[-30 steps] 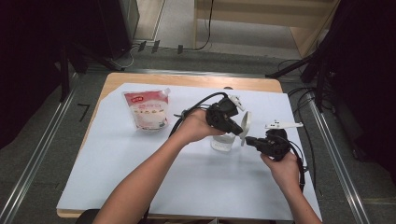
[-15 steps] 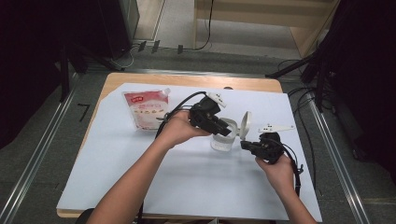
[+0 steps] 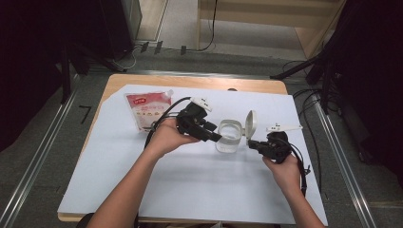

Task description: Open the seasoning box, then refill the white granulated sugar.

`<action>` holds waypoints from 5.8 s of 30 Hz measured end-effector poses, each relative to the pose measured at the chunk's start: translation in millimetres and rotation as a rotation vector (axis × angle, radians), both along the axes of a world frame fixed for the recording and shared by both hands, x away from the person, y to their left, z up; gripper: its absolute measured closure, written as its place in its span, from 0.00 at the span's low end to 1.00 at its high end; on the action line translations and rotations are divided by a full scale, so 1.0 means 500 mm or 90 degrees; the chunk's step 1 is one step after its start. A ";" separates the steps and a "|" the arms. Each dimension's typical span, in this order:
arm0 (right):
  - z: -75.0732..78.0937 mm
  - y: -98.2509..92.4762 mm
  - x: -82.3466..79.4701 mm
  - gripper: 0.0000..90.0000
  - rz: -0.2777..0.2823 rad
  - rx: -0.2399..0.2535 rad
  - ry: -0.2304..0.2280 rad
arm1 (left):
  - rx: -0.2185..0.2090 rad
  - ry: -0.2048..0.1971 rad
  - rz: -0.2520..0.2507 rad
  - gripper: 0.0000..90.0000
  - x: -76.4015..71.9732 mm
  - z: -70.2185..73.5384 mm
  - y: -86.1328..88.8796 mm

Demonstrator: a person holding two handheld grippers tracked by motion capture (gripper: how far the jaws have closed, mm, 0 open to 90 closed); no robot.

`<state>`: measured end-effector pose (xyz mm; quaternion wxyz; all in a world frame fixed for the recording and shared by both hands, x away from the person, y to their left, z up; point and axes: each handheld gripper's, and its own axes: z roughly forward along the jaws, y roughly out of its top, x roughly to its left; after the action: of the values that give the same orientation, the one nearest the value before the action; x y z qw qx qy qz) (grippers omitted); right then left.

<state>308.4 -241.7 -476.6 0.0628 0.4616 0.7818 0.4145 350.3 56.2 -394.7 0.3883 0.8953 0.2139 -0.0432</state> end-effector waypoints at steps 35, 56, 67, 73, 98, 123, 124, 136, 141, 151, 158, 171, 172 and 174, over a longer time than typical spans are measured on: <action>0.031 -0.030 -0.042 0.64 0.035 0.034 -0.035 | -0.013 0.021 0.108 0.45 -0.028 0.003 0.191; 0.044 -0.033 -0.025 0.57 0.032 0.026 -0.038 | -0.018 0.037 0.213 0.51 -0.047 0.024 0.349; 0.041 -0.025 -0.016 0.57 0.043 0.016 -0.032 | -0.040 0.043 0.289 0.51 -0.055 0.031 0.442; 0.039 -0.022 -0.017 0.57 0.040 0.012 -0.031 | -0.023 0.034 0.330 0.50 -0.046 0.026 0.476; 0.022 -0.036 -0.039 0.57 0.021 0.001 -0.014 | -0.052 0.021 0.312 0.52 0.063 0.010 0.435; 0.024 -0.025 -0.045 0.57 0.035 0.002 -0.023 | -0.040 0.011 0.271 1.00 0.058 0.015 0.387; 0.025 -0.023 -0.046 0.57 0.035 0.001 -0.022 | -0.037 0.014 0.272 1.00 0.059 0.017 0.387; 0.032 -0.010 -0.056 0.59 0.057 0.007 -0.033 | -0.062 0.034 0.236 1.00 0.046 0.055 0.363; 0.040 0.007 -0.065 0.60 0.075 0.010 -0.046 | -0.095 0.056 0.222 1.00 0.035 0.079 0.352; 0.066 0.038 -0.086 0.64 0.143 0.041 -0.072 | -0.095 0.054 0.182 1.00 0.018 0.107 0.314; 0.075 0.076 -0.105 0.64 0.171 0.041 -0.069 | -0.090 0.062 0.166 1.00 0.012 0.109 0.289; 0.075 0.170 -0.123 0.64 0.219 0.013 -0.061 | -0.089 0.070 0.167 1.00 0.003 0.111 0.278; 0.074 0.178 -0.123 0.64 0.224 0.009 -0.063 | -0.088 0.069 0.166 1.00 0.003 0.111 0.277; 0.072 0.193 -0.120 0.64 0.232 0.004 -0.061 | -0.091 0.076 0.164 1.00 0.000 0.110 0.277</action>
<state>248.3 -145.0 -440.6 0.0225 0.2924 0.8472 0.4429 350.5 194.7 -339.8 0.4398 0.8266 0.3459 -0.0610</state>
